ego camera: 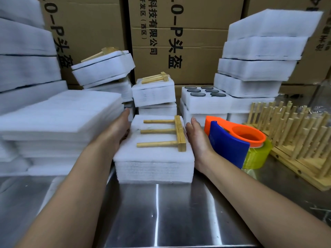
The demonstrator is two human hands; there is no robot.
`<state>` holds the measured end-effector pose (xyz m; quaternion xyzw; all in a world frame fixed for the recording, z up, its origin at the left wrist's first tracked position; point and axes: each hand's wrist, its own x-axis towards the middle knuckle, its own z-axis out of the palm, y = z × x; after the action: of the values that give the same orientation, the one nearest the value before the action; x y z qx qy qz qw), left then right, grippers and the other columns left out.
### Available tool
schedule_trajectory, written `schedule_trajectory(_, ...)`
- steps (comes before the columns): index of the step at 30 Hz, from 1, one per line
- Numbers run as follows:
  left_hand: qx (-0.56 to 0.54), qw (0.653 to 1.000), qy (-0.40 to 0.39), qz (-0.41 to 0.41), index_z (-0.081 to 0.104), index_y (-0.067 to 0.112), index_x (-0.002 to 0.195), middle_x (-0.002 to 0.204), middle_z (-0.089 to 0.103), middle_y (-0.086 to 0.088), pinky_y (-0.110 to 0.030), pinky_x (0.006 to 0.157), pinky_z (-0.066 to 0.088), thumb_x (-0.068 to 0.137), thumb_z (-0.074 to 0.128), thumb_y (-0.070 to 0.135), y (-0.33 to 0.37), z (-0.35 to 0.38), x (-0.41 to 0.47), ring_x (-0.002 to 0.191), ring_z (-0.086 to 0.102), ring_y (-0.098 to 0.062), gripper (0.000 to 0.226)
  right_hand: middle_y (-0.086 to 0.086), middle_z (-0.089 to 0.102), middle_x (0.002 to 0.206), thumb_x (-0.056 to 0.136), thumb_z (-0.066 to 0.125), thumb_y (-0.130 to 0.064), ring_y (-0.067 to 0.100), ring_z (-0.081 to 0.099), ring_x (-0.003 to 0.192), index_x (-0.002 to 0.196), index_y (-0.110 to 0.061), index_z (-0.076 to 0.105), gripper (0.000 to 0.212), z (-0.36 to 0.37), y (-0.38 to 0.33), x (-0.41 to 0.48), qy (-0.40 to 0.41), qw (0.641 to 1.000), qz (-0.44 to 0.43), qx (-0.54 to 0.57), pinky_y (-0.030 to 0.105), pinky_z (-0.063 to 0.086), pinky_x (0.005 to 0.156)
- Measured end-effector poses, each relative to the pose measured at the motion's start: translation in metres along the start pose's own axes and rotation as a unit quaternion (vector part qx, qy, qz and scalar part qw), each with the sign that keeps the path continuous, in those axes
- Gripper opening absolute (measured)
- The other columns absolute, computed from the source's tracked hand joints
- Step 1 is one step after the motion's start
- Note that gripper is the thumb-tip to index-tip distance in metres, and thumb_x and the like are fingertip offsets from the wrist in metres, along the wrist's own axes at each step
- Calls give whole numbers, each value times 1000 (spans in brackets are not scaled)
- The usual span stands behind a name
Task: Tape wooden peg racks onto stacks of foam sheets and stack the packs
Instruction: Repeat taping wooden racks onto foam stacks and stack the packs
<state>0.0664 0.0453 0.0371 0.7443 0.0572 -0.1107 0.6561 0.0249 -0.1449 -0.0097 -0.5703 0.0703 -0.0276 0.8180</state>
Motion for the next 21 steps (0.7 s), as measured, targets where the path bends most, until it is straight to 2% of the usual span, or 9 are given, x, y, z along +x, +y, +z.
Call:
schedule_trajectory(3, -60, 998, -28, 0, 57, 10, 110, 102, 62, -8, -27, 62, 46, 94, 29, 60, 0, 2, 2, 85, 61, -21, 60, -11, 69, 61, 99, 30, -50, 5, 67, 63, 84, -31, 58, 37, -2, -1, -1, -8, 1000, 0, -25, 24, 51, 58)
schedule_trajectory(6, -120, 988, -93, -12, 57, 9, 93, 77, 70, -9, -21, 41, 49, 96, 31, 55, -2, 8, -3, 61, 68, -23, 53, -11, 67, 54, 100, 29, -48, 3, 66, 49, 85, -27, 55, 37, -7, -9, -3, -7, 999, -6, -42, 16, 48, 39)
schedule_trajectory(8, -144, 985, -99, -12, 60, 7, 101, 85, 72, -13, -26, 47, 52, 97, 34, 53, -6, 12, -2, 69, 70, -25, 53, -6, 70, 60, 100, 26, -50, 8, 68, 53, 91, -27, 55, 37, -11, -15, -3, -6, 999, -3, -40, 19, 49, 40)
schedule_trajectory(11, -149, 989, -5, 10, 58, 8, 96, 88, 63, -11, -29, 51, 47, 98, 34, 47, -13, 15, 7, 73, 60, -22, 46, 0, 75, 93, 99, 23, -53, 14, 72, 78, 99, -27, 61, 46, -13, -19, -4, -11, 999, 11, -36, 30, 56, 63)
schedule_trajectory(13, -161, 986, 43, 28, 58, 10, 82, 76, 60, -7, -27, 50, 44, 99, 32, 45, -16, 17, 12, 66, 57, -18, 47, 4, 54, 137, 99, 25, -54, 22, 59, 117, 133, -25, 51, 52, -11, -20, -5, 21, 999, 18, -34, 39, 48, 95)
schedule_trajectory(15, -159, 984, 67, 47, 61, 11, 85, 78, 63, -5, -29, 60, 47, 99, 30, 47, -18, 20, 19, 71, 60, -18, 49, 4, 31, 154, 100, 26, -52, 24, 37, 138, 149, -20, 29, 59, -8, -21, -7, 56, 997, 17, -45, 36, 34, 105)
schedule_trajectory(16, -154, 984, 74, 53, 62, 13, 86, 80, 65, -5, -29, 66, 49, 99, 29, 47, -20, 22, 21, 73, 61, -19, 50, 4, 29, 155, 101, 27, -50, 23, 34, 139, 149, -17, 28, 59, -11, -18, -9, 66, 997, -3, -51, 26, 34, 101)
schedule_trajectory(18, -166, 981, 87, 48, 64, 15, 81, 76, 66, -4, -27, 64, 48, 100, 27, 45, -23, 24, 24, 70, 61, -19, 50, 7, 41, 148, 102, 32, -42, 23, 42, 132, 143, -10, 39, 53, -19, -13, -11, 90, 993, -47, -55, 6, 35, 71)
schedule_trajectory(21, -178, 976, 115, 44, 61, 13, 75, 65, 61, 1, -16, 39, 41, 103, 28, 35, -27, 24, 24, 55, 54, -12, 49, 7, 61, 125, 102, 34, -39, 15, 58, 86, 135, -10, 50, 46, -8, -21, -2, 142, 981, -39, -126, 4, 33, 33)
